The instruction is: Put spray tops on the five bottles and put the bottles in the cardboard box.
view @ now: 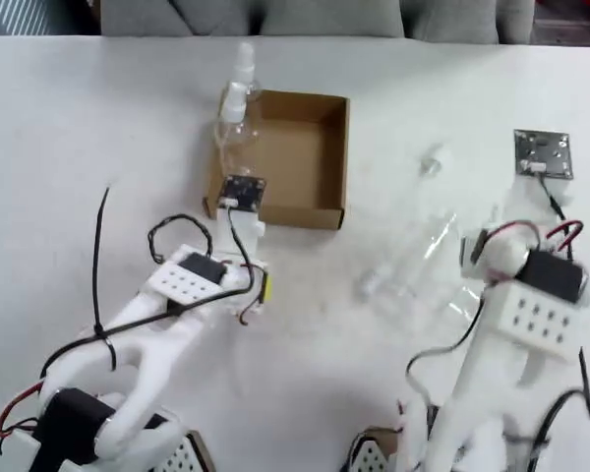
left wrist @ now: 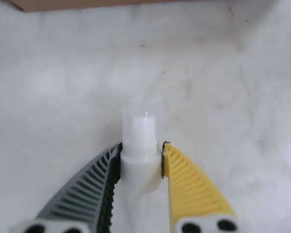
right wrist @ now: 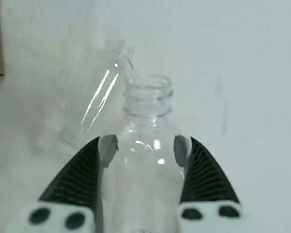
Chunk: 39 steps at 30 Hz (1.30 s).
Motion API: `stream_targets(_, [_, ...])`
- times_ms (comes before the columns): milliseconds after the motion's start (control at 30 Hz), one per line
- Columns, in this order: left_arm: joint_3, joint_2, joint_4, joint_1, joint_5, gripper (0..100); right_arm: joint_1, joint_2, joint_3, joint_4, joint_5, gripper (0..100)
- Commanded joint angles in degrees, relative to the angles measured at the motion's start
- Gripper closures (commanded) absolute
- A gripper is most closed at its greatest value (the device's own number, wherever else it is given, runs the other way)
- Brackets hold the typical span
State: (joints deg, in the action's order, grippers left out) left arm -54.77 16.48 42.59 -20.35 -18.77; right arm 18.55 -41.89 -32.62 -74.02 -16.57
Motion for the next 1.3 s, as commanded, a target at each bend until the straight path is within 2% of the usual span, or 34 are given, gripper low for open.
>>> stream_targets(0, [0.26,2.95,-0.88,0.75,0.62,98,-3.47,-10.33,-1.41,1.80,0.53,98.2])
stream_targets(100, [0.26,2.95,-0.88,0.66,0.62,98,-6.55,-18.15,-3.96,4.18,0.53,98.2])
stream_targets(300, [0.26,2.95,-0.88,0.66,0.62,98,-7.69,-32.57,-12.04,16.75,1.41,98.1])
stream_targets(433, [0.26,2.95,-0.88,0.75,0.62,98,-7.69,-39.87,-20.40,29.23,10.99,98.1])
stream_targets(633, [0.26,2.95,-0.88,0.75,0.62,98,-9.45,-49.63,-30.24,43.91,19.78,98.2])
stream_targets(833, [0.26,2.95,-0.79,0.75,0.62,98,-19.56,-61.41,-36.48,44.62,22.42,98.2])
stream_targets(1133, [1.14,3.65,-0.88,3.56,0.70,98,-32.84,-61.49,-37.89,33.89,22.51,98.2])
stream_targets(1267, [2.29,11.91,2.11,7.08,4.84,98,-40.04,-61.49,-38.33,29.93,22.24,98.3])
